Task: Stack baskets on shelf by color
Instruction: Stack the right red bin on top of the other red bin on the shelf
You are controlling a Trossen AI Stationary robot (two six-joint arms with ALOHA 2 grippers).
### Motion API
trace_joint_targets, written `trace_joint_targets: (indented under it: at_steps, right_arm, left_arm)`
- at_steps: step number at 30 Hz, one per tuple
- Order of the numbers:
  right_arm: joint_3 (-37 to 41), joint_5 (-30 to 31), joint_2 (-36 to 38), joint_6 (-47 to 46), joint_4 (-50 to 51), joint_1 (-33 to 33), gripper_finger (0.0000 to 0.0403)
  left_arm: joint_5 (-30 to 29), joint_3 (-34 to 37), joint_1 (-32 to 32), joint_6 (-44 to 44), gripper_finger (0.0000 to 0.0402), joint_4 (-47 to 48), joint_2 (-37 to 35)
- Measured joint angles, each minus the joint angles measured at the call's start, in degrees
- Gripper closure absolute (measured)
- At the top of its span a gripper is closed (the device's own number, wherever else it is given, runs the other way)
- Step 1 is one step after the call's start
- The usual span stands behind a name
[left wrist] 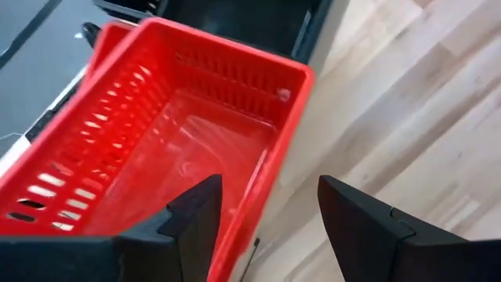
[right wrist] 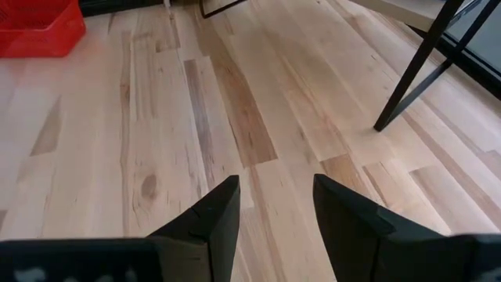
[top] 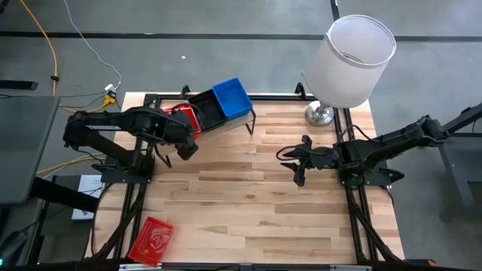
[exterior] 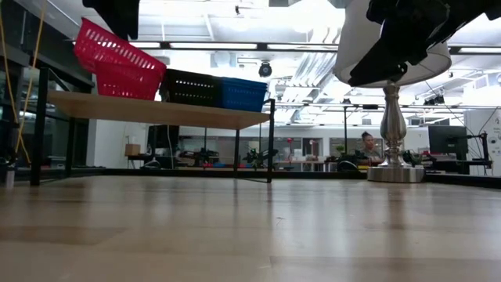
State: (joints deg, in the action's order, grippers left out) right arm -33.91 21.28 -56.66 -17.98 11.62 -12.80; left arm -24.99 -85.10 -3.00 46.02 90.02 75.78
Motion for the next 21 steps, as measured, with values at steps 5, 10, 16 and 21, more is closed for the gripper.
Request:
trace_joint_targets:
  at_steps: [5,10,16,21]
  right_arm:
    - [0.00,0.00,0.00,0.07,0.02,0.00,0.0252]
    - [0.00,0.00,0.00,0.02,0.04,0.00,0.0252]
    - [0.00,0.00,0.00,0.02,0.09,0.00,0.0252]
    - [0.00,0.00,0.00,0.02,0.11,0.00,0.0252]
  left_arm:
    - [2.70,0.00,-0.87,-2.46,0.0198,0.02,1.64]
    - [1.89,0.00,-1.47,-4.41,0.0212,0.00,2.93]
    - [2.05,0.00,-2.73,-4.87,0.0263,0.02,3.26]
    - [2.07,0.00,-3.05,-5.06,0.0331,0.00,3.29]
